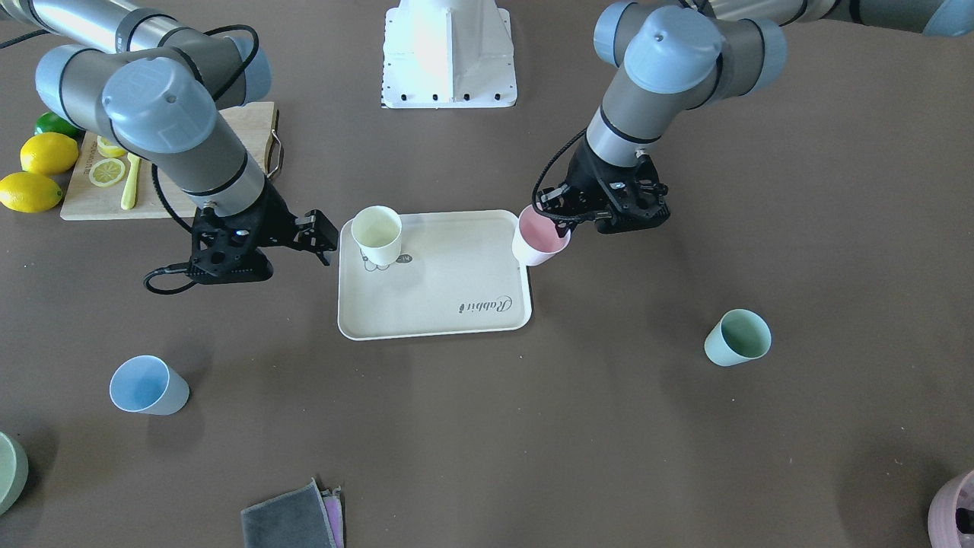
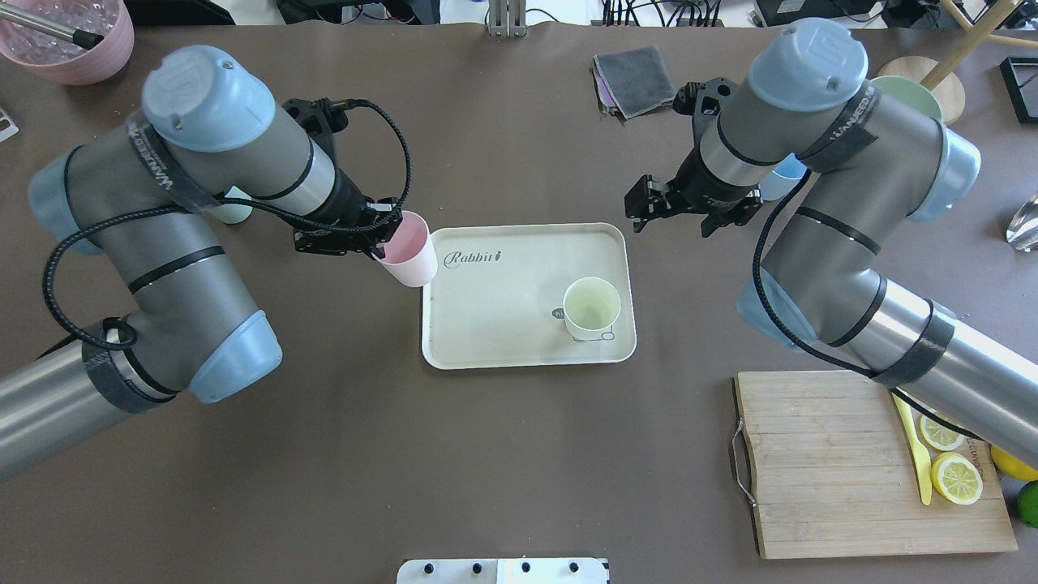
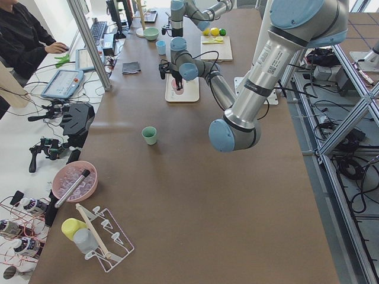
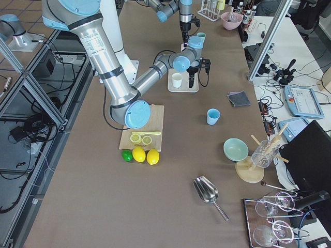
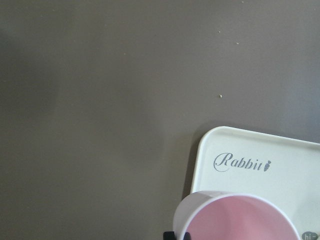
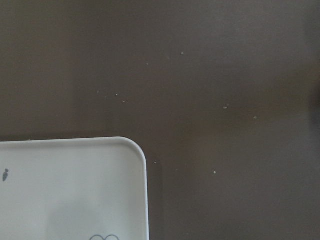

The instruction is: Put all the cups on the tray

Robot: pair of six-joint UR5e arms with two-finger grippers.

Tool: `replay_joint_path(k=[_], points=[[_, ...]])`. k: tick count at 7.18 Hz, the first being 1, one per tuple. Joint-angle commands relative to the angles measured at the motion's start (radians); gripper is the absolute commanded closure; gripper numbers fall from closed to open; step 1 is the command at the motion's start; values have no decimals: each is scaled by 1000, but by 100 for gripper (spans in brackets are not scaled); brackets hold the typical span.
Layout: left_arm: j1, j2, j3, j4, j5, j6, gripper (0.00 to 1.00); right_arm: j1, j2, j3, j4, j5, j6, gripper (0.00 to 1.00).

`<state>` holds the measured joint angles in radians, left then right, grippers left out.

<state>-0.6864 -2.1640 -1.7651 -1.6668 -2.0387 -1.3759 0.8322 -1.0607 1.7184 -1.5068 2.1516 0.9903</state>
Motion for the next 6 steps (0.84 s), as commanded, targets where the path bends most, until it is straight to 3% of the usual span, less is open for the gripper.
replay_joint_path(k=[1,5,6], points=[[102,-22,18,-2,107,-60,100,118,-39,-25,-3,77,-134,0],[199,-28,56,-40,210,-106,100,231,-56,-104,-1,103,-278,0],[197,-28,84,-63,212,-104,60,255,-61,-137,0,102,-345,0]])
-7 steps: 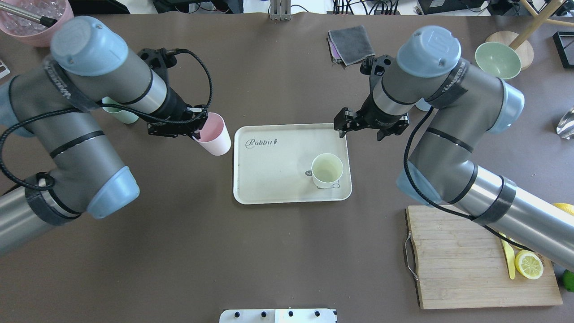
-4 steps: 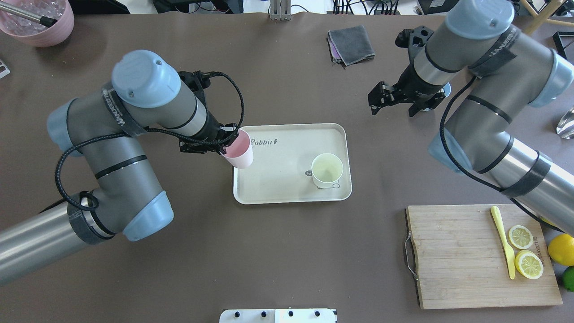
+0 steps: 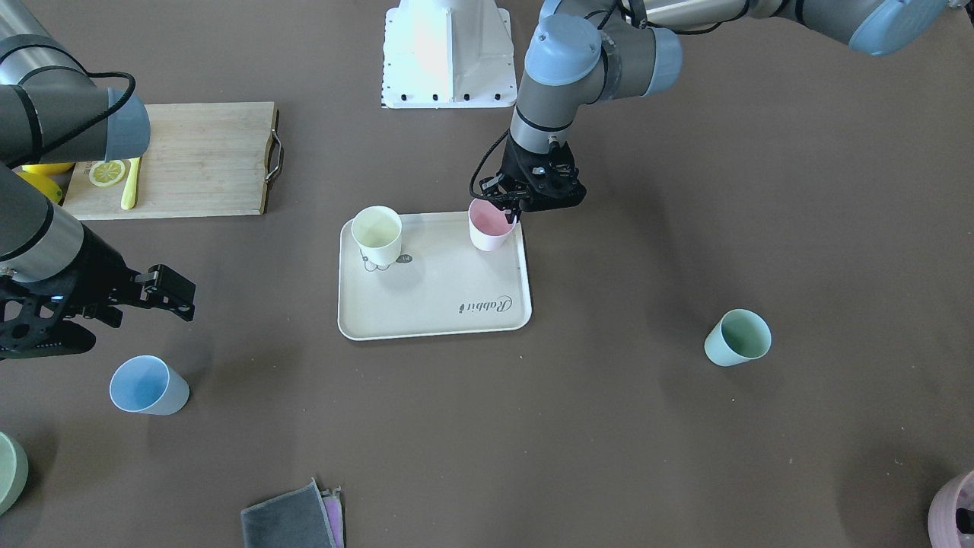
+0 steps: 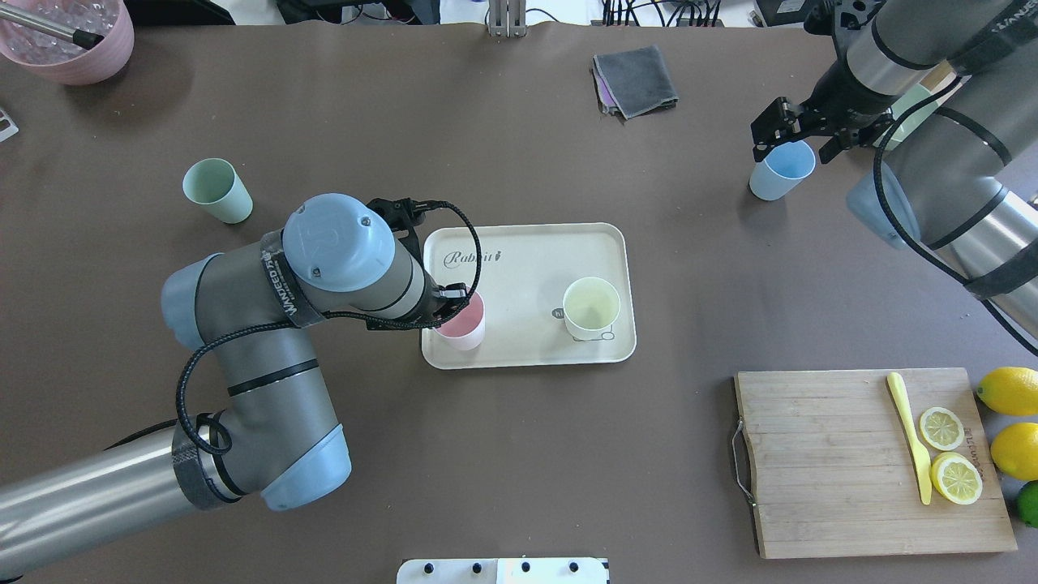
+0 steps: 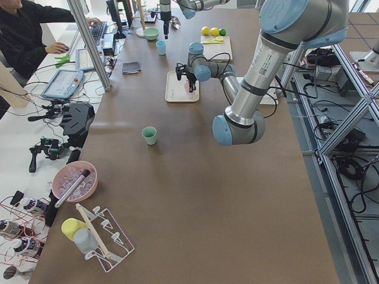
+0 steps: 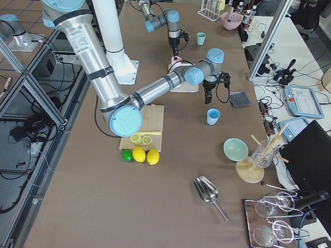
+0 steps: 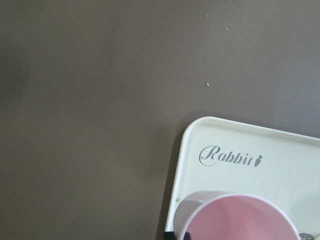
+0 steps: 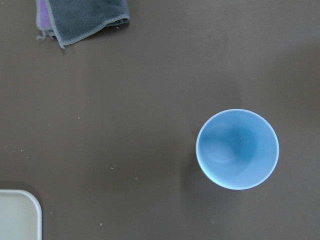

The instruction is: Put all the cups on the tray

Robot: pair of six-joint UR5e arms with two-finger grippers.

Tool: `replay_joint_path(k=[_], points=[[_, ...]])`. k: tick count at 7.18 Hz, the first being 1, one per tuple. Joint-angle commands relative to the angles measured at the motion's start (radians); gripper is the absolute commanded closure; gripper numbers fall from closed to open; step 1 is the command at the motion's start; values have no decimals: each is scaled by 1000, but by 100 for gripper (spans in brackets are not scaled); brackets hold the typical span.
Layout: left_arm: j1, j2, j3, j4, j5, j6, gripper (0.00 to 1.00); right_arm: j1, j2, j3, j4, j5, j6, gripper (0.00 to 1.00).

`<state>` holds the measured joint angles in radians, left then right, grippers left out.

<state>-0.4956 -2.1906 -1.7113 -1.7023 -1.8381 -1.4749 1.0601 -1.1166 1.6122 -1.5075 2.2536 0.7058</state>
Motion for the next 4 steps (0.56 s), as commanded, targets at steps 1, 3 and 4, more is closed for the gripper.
replay_joint_path(k=[1,3,4], points=[[6,-1,19,-30,31,1,9,49,-8,-58,1,0,-104,0],[-21,0,-30,-19,23,19,3,51,-5,-118,16,-12,-121,0],[-43,3,-34,-17,22,65,3,46,4,-149,18,-16,-121,0]])
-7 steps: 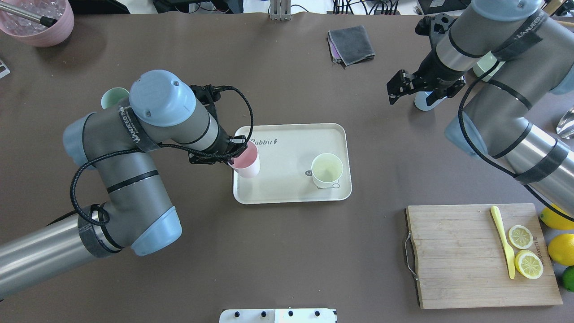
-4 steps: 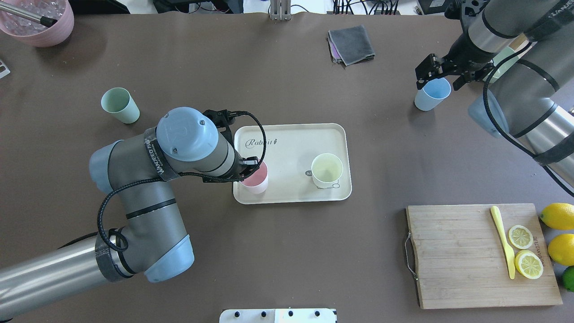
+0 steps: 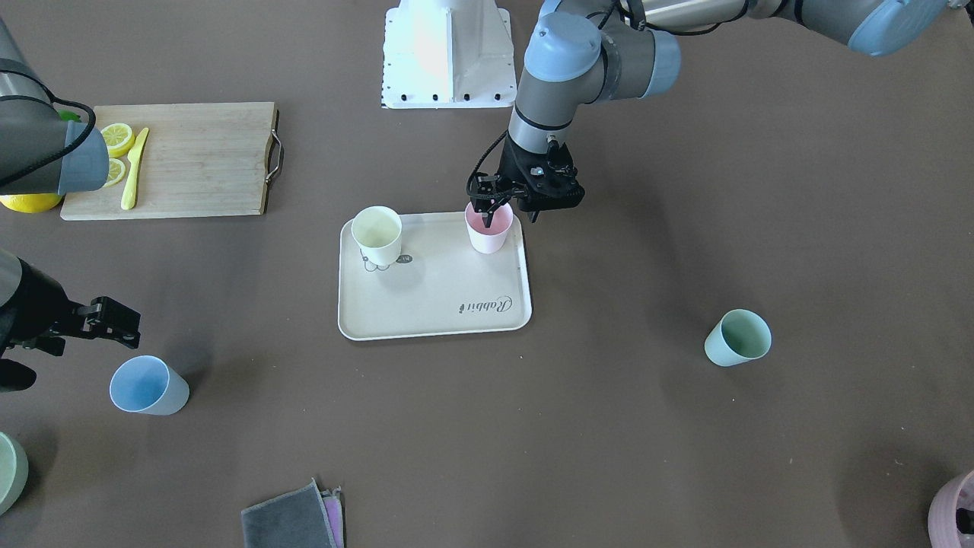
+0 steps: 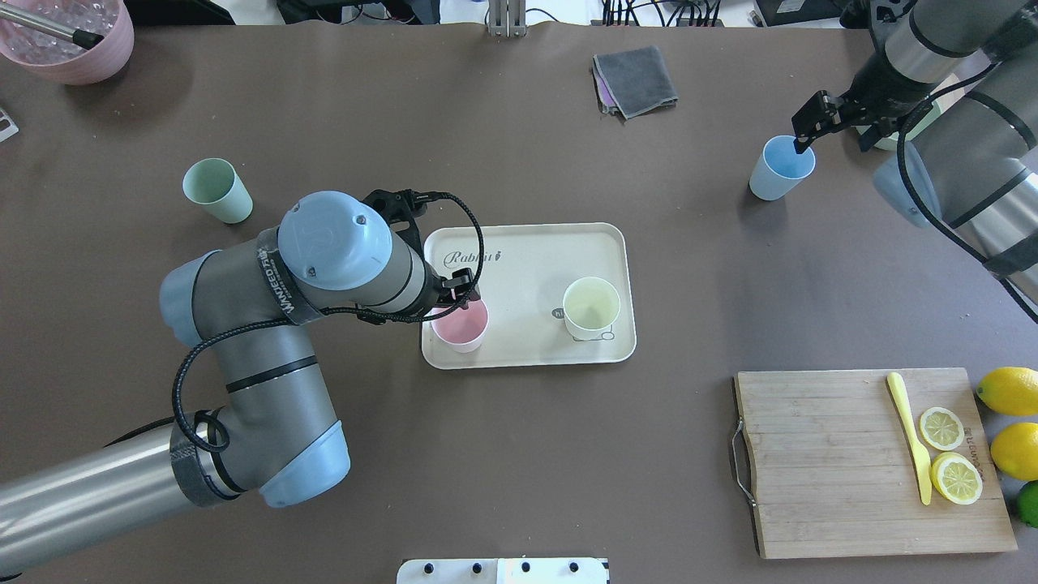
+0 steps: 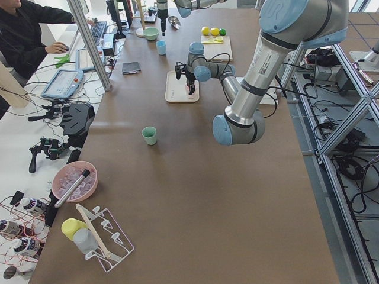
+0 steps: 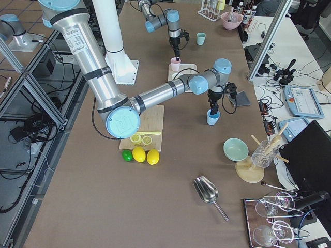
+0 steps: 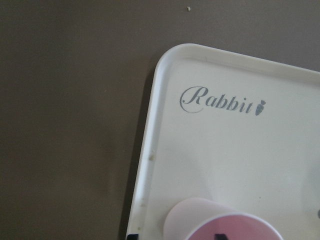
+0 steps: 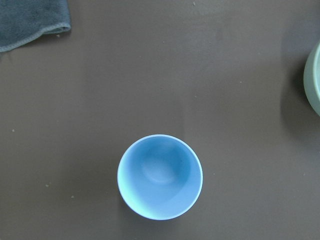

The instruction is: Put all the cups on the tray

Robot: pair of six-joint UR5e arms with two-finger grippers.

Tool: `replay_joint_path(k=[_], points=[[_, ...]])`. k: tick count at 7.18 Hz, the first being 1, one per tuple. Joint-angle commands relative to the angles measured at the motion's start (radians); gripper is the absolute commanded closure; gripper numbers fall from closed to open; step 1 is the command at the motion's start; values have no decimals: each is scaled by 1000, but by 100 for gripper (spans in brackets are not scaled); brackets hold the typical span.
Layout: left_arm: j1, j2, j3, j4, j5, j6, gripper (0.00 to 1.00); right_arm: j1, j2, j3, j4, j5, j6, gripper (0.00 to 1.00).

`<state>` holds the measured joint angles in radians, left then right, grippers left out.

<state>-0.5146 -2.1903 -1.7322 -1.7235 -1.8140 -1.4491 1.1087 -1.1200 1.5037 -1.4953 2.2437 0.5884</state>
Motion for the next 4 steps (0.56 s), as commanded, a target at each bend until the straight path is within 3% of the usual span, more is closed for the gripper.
replay_joint_path(k=[1,3,4], points=[[-45,3,-13,9,-14,61,3,-4,12,-77,33,-7,-7,0],[-123,4,-20,16,-100,119,3,-19,11,-207,192,-9,-4,0],[-163,1,-32,53,-134,168,3,-27,11,-215,199,-18,1,1]])
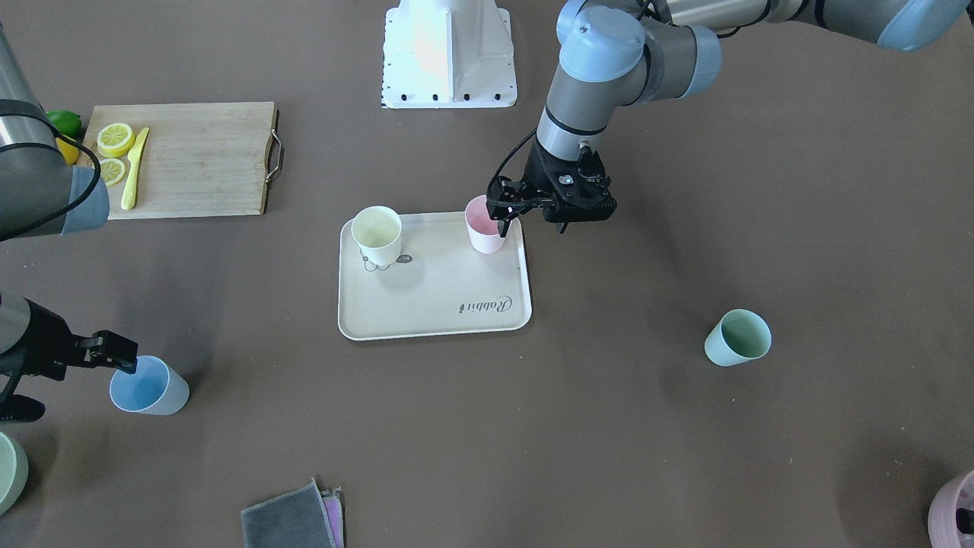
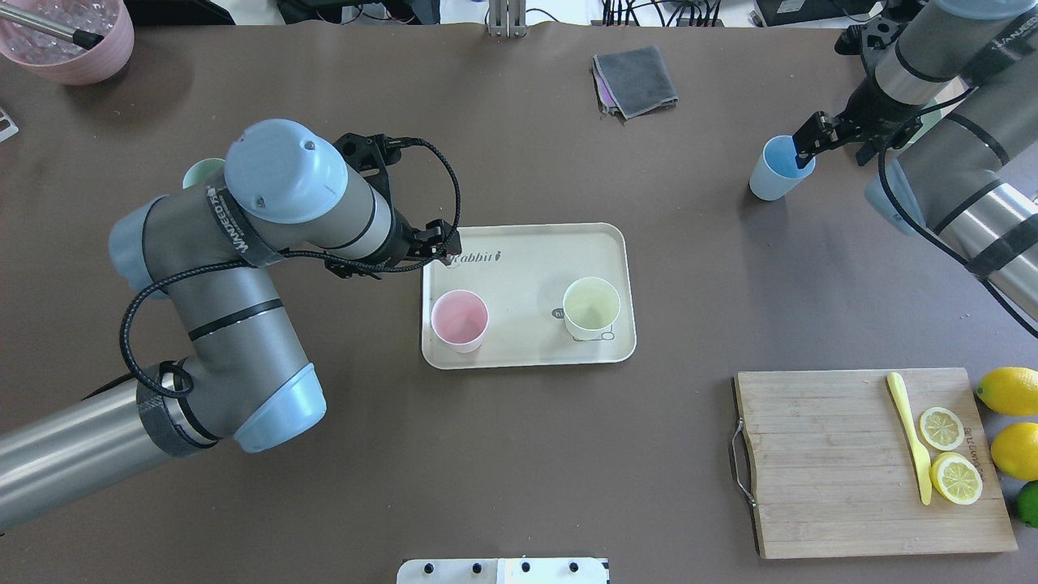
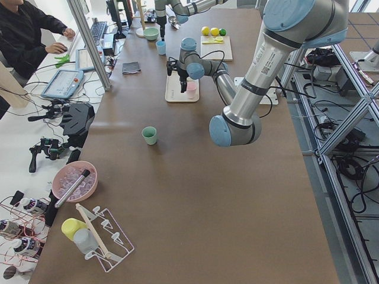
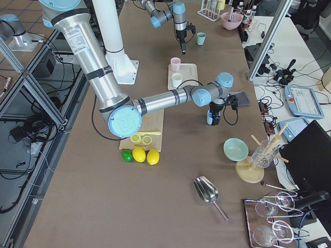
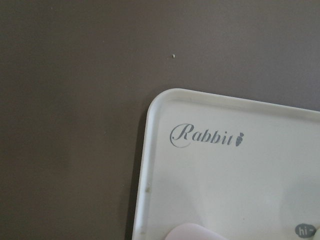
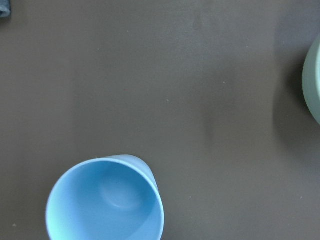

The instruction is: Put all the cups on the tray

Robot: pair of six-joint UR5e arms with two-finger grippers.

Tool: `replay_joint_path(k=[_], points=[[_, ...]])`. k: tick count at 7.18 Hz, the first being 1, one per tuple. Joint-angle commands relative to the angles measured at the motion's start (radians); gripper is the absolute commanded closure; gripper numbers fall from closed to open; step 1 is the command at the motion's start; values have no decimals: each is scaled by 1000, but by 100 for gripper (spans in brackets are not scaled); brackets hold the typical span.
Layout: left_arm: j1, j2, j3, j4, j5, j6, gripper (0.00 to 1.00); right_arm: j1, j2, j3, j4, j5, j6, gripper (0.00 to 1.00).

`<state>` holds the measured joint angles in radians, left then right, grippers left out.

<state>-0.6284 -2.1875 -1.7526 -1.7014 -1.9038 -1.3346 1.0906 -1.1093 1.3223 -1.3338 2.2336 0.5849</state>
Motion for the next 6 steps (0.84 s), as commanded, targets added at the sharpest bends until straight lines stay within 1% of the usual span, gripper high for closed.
replay_joint_path(k=[1,2,4,5,6], points=[[-81,2,-30,69,-58,102,3,-11,-4,-28,38,-6,9,40],[-97,8,-30,74,-64,123,3,-18,-4,-28,38,-6,9,99],[-140,11,-31,74,-72,130,3,-47,12,-26,38,-32,29,100],[-175,29,-39,75,-96,215,3,-49,25,-23,38,-31,33,100],[-233,53,-42,78,-142,265,3,-47,43,-15,32,-19,38,100]])
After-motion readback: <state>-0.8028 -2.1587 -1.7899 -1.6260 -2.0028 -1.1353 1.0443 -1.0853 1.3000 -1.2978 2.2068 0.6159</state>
